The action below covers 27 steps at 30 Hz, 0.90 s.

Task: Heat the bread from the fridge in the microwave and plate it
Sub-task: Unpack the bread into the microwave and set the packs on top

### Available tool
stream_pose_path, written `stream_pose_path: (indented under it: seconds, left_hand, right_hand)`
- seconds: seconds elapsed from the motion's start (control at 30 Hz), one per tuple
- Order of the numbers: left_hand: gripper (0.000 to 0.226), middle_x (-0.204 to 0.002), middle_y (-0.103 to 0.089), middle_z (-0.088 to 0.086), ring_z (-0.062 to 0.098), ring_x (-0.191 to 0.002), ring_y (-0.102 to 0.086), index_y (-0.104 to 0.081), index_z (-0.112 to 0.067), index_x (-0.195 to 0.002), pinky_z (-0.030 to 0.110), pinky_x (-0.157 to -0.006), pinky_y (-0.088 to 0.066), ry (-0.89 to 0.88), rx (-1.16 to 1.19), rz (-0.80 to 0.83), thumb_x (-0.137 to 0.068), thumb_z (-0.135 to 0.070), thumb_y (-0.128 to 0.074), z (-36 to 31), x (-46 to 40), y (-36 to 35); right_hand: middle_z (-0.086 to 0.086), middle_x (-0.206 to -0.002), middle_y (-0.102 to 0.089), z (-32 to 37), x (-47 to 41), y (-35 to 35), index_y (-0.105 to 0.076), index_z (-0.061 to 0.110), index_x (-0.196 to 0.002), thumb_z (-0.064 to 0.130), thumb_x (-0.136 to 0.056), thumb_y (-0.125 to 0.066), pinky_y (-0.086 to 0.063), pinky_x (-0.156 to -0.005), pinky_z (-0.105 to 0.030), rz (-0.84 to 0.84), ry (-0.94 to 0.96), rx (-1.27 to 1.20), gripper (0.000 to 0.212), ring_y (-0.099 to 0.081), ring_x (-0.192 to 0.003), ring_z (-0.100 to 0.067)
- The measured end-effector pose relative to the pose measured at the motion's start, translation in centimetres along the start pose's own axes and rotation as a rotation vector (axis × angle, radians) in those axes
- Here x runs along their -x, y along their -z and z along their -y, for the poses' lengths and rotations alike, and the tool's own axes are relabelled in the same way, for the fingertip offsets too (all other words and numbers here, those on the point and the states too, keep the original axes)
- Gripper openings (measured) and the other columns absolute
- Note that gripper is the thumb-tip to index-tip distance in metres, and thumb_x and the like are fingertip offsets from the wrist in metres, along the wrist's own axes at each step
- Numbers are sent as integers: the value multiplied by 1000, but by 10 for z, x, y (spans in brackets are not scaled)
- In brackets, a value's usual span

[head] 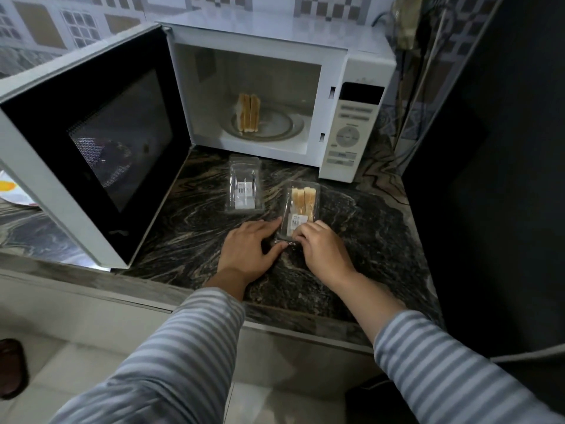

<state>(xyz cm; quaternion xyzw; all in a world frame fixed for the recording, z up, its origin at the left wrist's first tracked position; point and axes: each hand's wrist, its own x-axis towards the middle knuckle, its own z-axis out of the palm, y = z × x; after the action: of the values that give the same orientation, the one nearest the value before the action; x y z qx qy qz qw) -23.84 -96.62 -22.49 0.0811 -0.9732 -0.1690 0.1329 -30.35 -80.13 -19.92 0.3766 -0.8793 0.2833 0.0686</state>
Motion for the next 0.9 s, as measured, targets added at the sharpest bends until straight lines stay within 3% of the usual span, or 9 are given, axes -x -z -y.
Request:
stream_pose_path:
  seconds: [0.27, 0.33, 0.5, 0.73, 0.9]
  left_hand:
    - [65, -128, -58, -5, 19, -121, -50, -43, -35, -132, 40, -101, -38, 39, 117, -19, -78, -72, -42, -4, 0, 3]
    - [71, -130, -57, -4, 21, -122, -50, -37, -34, -137, 41, -102, -38, 38, 126, -14, -79, -72, -45, -3, 0, 3]
    - [88, -148, -42, -3, 21, -133, -40, -4, -36, -152, 43, -107, -34, -16, 68, 24, -81, -70, -42, -3, 0, 3]
    - [87, -153, -34, -6, 19, -137, -31, 4, -36, -152, 40, -106, -28, 13, 31, 49, -86, -61, -47, -7, 1, 3]
    - [80, -161, -7, -11, 20, -140, -29, 1, -37, -151, 42, -107, -29, -21, 37, 25, -85, -68, -32, -3, 0, 0]
  right_hand:
    - [-6, -91, -65, 5, 1, -1, -65, 5, -87, 6, -93, -54, -44, -78, -29, 11, 38, -66, 13, -55, -90, -21]
    - [-7, -90, -66, 5, 1, -1, -66, 4, -87, 5, -92, -55, -44, -79, -28, 22, 46, -88, 13, -55, -90, -21]
    - [-6, -89, -65, 5, 2, 2, -65, 4, -84, 3, -91, -55, -42, -78, -24, 32, 58, -97, 12, -55, -89, -21]
    - [-6, -87, -64, 8, 1, -1, -64, 4, -84, 3, -90, -55, -47, -76, -32, -51, 111, -65, 10, -55, -86, -22]
    - [-4, -91, -62, 5, -1, 7, -65, 8, -88, 6, -90, -58, -49, -78, -38, -103, 130, 18, 8, -53, -90, -21]
